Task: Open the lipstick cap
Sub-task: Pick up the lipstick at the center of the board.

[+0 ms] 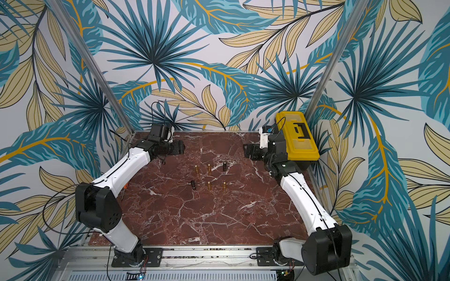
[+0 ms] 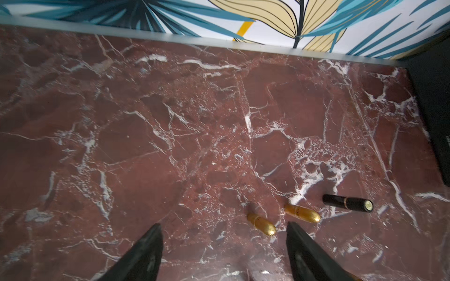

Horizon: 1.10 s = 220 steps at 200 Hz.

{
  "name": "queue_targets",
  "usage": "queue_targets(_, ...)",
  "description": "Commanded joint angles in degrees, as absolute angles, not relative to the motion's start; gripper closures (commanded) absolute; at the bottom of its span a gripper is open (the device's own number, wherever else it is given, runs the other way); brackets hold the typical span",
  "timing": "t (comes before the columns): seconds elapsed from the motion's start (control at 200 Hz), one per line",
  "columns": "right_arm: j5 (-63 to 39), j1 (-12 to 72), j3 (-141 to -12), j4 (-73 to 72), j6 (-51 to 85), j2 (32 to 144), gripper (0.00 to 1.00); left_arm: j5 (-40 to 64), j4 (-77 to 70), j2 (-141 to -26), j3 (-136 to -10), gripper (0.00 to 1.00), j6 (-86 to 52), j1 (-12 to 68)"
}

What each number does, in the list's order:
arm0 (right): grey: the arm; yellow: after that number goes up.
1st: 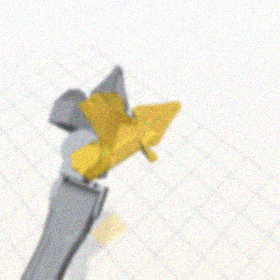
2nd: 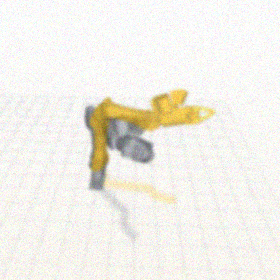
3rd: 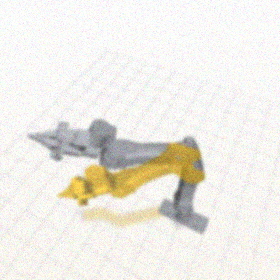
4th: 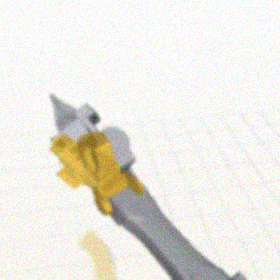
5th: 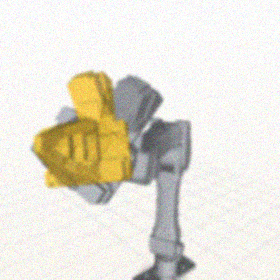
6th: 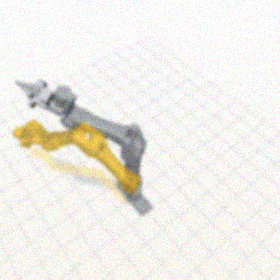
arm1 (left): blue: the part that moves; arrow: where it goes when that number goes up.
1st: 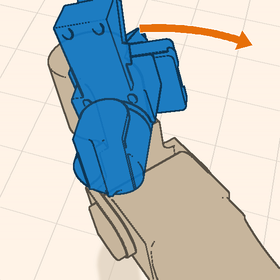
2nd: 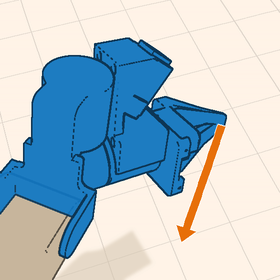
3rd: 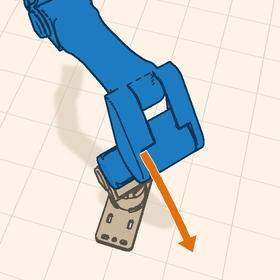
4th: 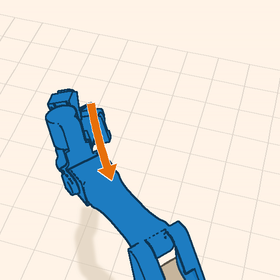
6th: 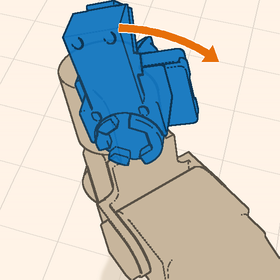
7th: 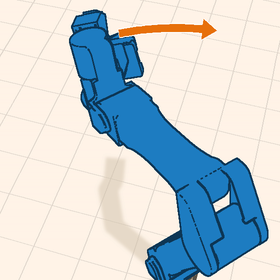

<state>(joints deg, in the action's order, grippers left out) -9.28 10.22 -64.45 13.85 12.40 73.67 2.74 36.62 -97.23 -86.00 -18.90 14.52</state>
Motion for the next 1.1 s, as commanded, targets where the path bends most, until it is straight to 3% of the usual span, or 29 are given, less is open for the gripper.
queue_targets(0.0, -8.5, 11.4, -65.0, 18.3, 11.5, 74.6, 0.10, 4.5, 41.7, -99.2, -90.1, 0.29, -19.7, 14.8)
queue_targets(0.16, -8.1, 13.3, -63.9, 18.8, 11.6, 74.6, 0.10, 2.1, 43.1, -104.5, -94.1, 0.35, -19.2, 16.6)
queue_targets(0.426, -7.1, 14.8, -64.1, 20.5, 11.2, 74.8, 0.11, 8.3, 45.2, -113.3, -98.0, 0.40, -19.5, 19.4)
queue_targets(0.586, -6.8, 15.3, -63.4, 20.4, 11.2, 74.6, 0.12, 8.5, 45.4, -115.3, -97.5, 0.30, -19.7, 21.7)
queue_targets(0.811, -7.2, 15.8, -63.2, 20.2, 11.1, 74.4, 0.13, 7.1, 45.4, -116.9, -97.5, 0.28, -20.0, 23.6)
queue_targets(1.097, -7.4, 15.9, -62.2, 19.8, 10.7, 74.2, 0.16, 5.9, 45.8, -119.1, -98.4, 0.44, -20.1, 23.7)
